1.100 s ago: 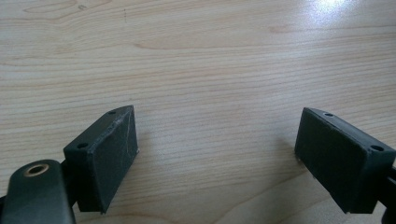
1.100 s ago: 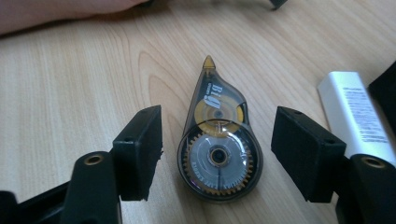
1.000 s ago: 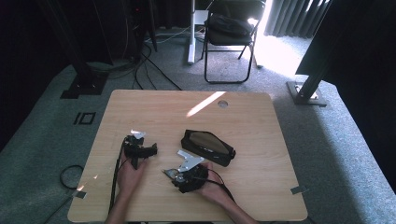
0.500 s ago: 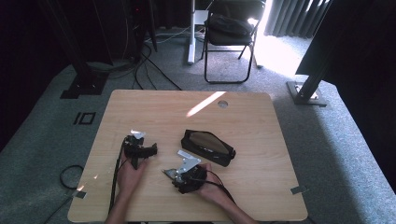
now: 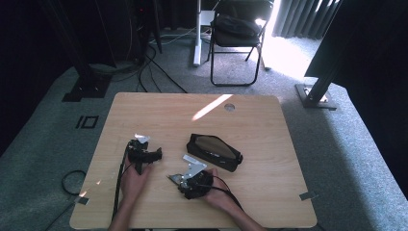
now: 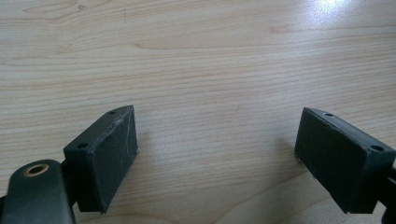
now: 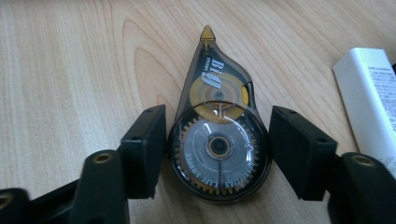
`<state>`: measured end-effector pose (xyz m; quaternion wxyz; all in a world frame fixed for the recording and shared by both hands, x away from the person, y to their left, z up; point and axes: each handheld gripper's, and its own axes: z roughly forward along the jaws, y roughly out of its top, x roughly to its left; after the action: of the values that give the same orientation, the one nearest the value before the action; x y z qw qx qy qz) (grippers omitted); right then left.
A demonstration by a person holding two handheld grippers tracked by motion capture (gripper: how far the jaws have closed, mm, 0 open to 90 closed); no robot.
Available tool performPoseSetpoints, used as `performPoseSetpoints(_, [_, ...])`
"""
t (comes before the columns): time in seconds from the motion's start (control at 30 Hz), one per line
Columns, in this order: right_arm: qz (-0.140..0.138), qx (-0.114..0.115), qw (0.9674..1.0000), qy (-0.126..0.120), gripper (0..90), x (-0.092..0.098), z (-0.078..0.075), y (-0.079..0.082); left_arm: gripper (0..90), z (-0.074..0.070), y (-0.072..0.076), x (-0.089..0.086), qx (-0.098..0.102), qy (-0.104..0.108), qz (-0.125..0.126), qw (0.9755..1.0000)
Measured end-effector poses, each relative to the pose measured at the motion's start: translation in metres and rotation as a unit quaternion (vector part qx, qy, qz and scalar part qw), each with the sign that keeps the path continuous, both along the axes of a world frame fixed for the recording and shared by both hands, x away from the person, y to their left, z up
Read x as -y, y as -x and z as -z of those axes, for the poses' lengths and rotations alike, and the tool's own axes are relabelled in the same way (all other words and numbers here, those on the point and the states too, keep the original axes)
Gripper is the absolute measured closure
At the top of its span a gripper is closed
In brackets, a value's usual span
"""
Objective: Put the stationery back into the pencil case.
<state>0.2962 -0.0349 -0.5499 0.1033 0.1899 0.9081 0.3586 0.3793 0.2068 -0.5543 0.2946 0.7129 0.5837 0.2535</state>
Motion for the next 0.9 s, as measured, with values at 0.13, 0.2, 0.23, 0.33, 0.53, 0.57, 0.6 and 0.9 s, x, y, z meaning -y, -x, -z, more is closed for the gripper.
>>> performPoseSetpoints(0.13, [0.0,-0.007,1.0,-0.004,40.6,0.0015,0.0002,-0.0008,13.4,0.0,0.0,-0.0001,0.0,0.0,0.0,1.0])
performPoseSetpoints(0.2, [-0.001,-0.01,0.9999,-0.006,40.7,0.0024,0.0005,-0.0014,13.4,0.0,0.0,0.0,0.0,0.0,0.0,1.0])
performPoseSetpoints(0.23, [-0.001,-0.011,0.9999,-0.006,40.7,0.0028,0.0005,-0.0018,13.4,0.0,0.0,0.0,0.0,0.0,0.0,1.0])
performPoseSetpoints(0.33, [0.001,-0.015,0.9999,-0.005,40.9,0.0034,0.0003,-0.0026,13.4,0.0,0.0,0.0,0.0,0.0,0.0,1.0])
performPoseSetpoints(0.53, [0.002,-0.017,0.9998,-0.004,41.2,0.0032,-0.0002,-0.003,13.4,0.0,0.0,0.0,0.0,0.0,0.0,1.0])
performPoseSetpoints(0.57, [0.002,-0.016,0.9999,-0.004,41.3,0.0034,-0.0001,-0.0032,13.4,0.0,0.0,0.0,0.0,0.0,0.0,1.0])
performPoseSetpoints(0.6, [0.003,-0.017,0.9998,-0.005,41.3,0.0036,-0.0001,-0.0033,13.4,0.0,0.0,-0.0001,0.0,0.0,0.0,1.0])
performPoseSetpoints(0.9, [0.005,-0.005,1.0,-0.002,41.6,0.0047,-0.0002,-0.0004,13.4,0.0,0.0,0.0,0.0,0.0,0.0,1.0])
